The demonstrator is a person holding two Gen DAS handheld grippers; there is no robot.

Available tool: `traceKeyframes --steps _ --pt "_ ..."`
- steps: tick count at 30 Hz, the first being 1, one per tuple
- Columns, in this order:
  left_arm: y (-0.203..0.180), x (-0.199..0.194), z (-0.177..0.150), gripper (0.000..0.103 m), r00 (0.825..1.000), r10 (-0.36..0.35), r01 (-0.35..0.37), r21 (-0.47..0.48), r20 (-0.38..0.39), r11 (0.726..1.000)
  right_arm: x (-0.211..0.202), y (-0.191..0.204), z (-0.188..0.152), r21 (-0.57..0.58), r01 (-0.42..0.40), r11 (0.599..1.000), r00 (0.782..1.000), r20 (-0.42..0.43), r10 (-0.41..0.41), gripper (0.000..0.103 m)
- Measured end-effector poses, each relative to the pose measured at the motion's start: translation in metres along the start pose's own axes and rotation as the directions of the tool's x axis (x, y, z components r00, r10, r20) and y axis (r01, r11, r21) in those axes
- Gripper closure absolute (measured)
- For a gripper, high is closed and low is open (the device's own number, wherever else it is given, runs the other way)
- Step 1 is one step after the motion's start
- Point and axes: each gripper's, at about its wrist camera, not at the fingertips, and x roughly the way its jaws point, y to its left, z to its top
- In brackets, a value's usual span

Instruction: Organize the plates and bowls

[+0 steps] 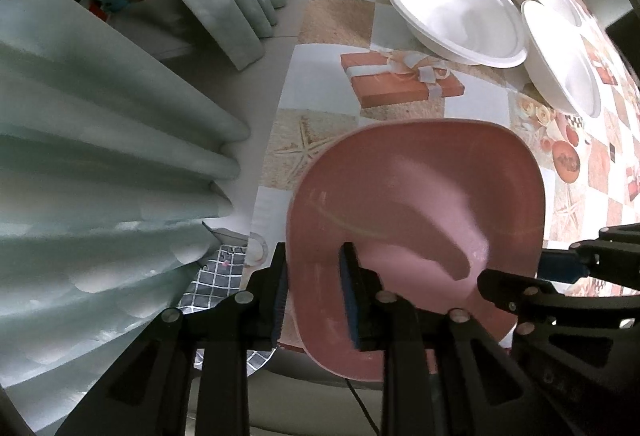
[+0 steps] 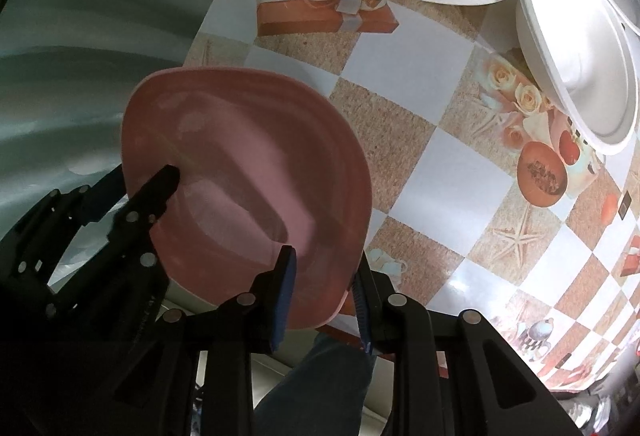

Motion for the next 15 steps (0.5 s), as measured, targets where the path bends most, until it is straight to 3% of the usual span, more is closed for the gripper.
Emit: traceKeyframes --steps 3,5,7,9,11,15 --pt "-0.002 -0.001 -0.001 0.038 1.0 0.019 -0.019 -0.019 0.006 1.0 -0.003 -0.003 0.0 -0.002 0.003 1.0 1.0 0.004 -0.003 0.073" --pt "-0.001 -0.002 0.0 0.029 1.0 0.012 -0.012 -0.029 0.015 1.0 -0.005 -0.008 -0.001 0.003 -0.001 1.0 1.0 0.007 0.001 0.069" --pt "0.002 -0.003 -0.001 0.025 1.0 0.009 -0.008 -0.049 0.02 0.999 -0.008 -0.016 -0.001 0.017 0.011 1.0 1.0 0.005 -0.011 0.045" --pt "0.005 -0.003 -0.001 0.019 1.0 -0.012 0.013 -0.067 0.017 0.998 -0.015 -0.027 -0.003 0.03 0.019 0.999 0.999 0.032 -0.02 0.011" --pt "0.008 -0.003 0.0 0.018 0.999 -0.037 0.037 -0.089 0.01 0.995 -0.024 -0.04 -0.007 0.044 0.003 0.999 0.999 0.051 -0.006 0.001" --pt "0.005 -0.005 0.004 0.016 0.998 -0.067 0.065 -0.125 -0.014 0.99 -0.034 -0.069 -0.014 0.101 0.001 0.995 1.0 0.029 -0.004 0.001"
